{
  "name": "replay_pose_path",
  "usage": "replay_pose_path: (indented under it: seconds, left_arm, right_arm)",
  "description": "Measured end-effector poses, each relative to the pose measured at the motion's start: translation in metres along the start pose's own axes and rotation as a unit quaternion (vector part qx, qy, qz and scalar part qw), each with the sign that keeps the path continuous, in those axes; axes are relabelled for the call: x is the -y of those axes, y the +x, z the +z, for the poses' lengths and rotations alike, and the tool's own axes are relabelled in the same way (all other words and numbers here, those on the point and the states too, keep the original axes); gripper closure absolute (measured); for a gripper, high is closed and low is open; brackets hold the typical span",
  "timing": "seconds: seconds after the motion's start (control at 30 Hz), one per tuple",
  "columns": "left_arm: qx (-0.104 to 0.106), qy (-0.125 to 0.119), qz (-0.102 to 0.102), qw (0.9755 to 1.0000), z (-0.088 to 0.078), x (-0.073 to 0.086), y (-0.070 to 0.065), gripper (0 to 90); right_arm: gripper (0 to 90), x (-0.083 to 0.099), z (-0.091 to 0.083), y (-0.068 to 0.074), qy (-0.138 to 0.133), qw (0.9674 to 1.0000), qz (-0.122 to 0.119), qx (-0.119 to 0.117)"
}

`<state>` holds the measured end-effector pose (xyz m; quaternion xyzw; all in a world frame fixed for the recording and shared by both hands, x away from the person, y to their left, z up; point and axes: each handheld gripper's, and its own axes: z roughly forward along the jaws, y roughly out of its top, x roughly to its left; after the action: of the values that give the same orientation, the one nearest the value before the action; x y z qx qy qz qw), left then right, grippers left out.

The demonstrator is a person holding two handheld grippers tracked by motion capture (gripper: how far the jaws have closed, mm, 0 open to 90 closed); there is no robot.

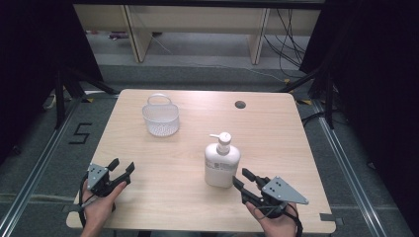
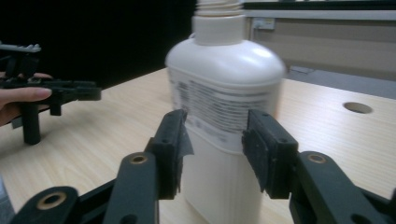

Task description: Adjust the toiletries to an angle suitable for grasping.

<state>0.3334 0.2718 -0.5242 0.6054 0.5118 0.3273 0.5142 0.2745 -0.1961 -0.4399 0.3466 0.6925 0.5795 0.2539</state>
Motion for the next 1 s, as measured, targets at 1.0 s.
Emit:
replay_pose_path:
  seconds: [1.0]
  left_arm:
    - [-0.002, -0.012, 0.002, 0.9999, -0.001, -0.004, -0.003, 35.4]
  right_arm:
    - [38.7, 0.048, -0.022, -0.069, 0.005, 0.9859, 0.082, 0.146]
